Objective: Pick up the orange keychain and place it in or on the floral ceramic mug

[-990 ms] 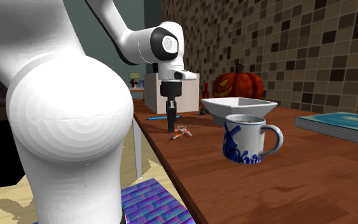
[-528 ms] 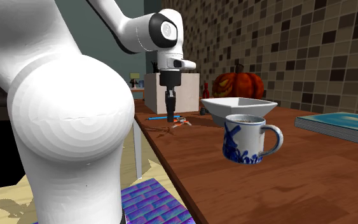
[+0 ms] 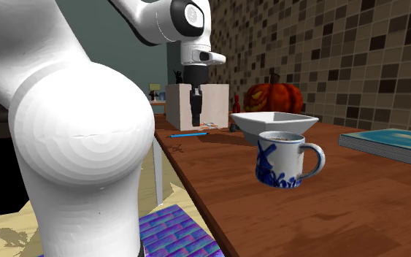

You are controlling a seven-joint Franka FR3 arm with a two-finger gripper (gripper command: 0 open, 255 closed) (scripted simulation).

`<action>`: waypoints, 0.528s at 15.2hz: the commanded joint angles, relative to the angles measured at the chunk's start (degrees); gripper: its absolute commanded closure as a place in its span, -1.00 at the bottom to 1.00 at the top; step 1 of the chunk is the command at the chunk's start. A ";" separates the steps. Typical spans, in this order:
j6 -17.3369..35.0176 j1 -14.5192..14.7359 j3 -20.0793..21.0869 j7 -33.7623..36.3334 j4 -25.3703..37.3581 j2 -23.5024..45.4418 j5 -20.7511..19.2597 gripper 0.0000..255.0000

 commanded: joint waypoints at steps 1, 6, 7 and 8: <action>-1.81 -0.02 -0.54 -0.03 1.15 -0.63 -0.25 1.00; -5.99 -0.10 -1.73 0.01 4.12 -1.84 -0.87 1.00; -6.81 -0.13 -1.96 0.03 4.75 -2.03 -1.00 1.00; -7.62 -0.16 -2.18 0.05 5.38 -2.20 -1.13 1.00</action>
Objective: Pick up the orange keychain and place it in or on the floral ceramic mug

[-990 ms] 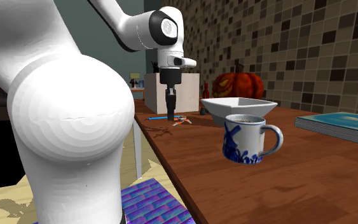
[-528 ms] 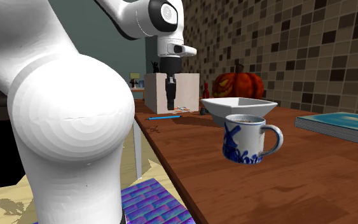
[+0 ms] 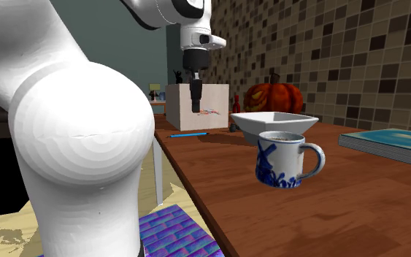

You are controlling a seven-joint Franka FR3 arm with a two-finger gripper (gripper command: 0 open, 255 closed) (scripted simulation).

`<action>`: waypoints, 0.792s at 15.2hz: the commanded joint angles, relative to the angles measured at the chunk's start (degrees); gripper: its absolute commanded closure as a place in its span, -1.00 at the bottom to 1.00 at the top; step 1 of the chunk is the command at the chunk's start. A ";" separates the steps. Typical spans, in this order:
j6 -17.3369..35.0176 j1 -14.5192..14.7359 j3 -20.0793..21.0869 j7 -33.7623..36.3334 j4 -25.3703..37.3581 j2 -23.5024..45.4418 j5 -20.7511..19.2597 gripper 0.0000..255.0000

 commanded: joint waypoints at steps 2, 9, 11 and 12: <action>-2.44 -0.17 -0.55 0.16 2.17 -0.25 -0.46 1.00; -6.31 -1.09 -5.37 -4.13 2.23 -3.30 -2.31 1.00; -6.74 -1.82 -8.01 -7.02 0.78 -4.73 -3.47 1.00; -6.93 -2.25 -9.31 -8.46 0.15 -5.35 -4.12 1.00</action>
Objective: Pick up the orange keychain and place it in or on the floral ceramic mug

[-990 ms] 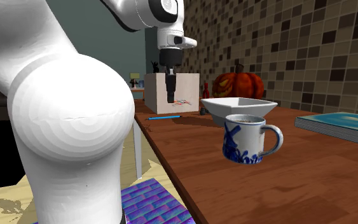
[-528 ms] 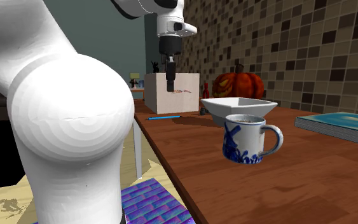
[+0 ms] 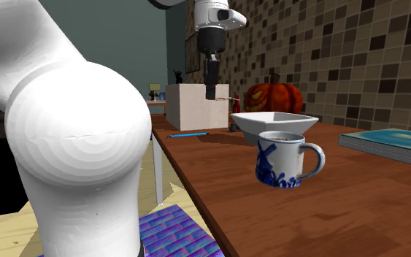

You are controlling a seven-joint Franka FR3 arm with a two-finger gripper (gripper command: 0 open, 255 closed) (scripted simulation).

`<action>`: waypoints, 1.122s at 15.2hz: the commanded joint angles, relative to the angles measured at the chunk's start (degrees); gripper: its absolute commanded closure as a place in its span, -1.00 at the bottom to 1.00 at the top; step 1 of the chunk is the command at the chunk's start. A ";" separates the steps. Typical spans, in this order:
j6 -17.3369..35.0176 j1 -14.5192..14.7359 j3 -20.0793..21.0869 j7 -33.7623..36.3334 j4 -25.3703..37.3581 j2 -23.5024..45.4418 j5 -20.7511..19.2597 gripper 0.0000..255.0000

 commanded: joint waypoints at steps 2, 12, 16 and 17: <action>-0.33 -1.31 -3.86 -4.37 -1.96 -1.71 -2.00 1.00; -0.50 -7.58 -16.39 -18.48 -3.35 -2.15 -10.37 1.00; 1.92 -7.99 -17.10 -19.45 -5.45 -1.79 -10.84 1.00; 2.71 -7.97 -17.05 -19.46 -6.18 -1.73 -10.80 1.00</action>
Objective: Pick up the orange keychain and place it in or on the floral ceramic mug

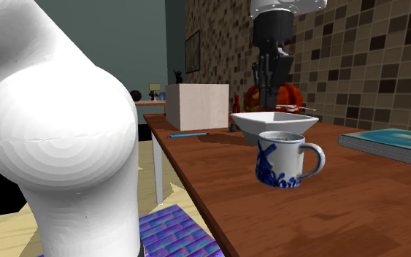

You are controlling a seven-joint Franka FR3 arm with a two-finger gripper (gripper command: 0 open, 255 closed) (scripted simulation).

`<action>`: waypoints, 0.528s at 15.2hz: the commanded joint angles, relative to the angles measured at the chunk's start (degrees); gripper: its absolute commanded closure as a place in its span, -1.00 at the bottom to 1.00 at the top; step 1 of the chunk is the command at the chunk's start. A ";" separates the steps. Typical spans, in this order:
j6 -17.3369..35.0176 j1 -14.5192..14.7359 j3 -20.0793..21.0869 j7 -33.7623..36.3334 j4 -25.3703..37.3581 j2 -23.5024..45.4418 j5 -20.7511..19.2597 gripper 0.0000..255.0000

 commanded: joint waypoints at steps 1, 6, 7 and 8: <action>1.58 0.00 0.01 -0.11 -1.55 0.03 0.03 1.00; 5.68 0.08 0.24 -0.14 -5.02 0.66 0.23 1.00; 6.52 0.10 0.29 -0.14 -5.68 0.83 0.27 1.00; 7.37 0.11 0.34 -0.15 -6.34 1.03 0.31 1.00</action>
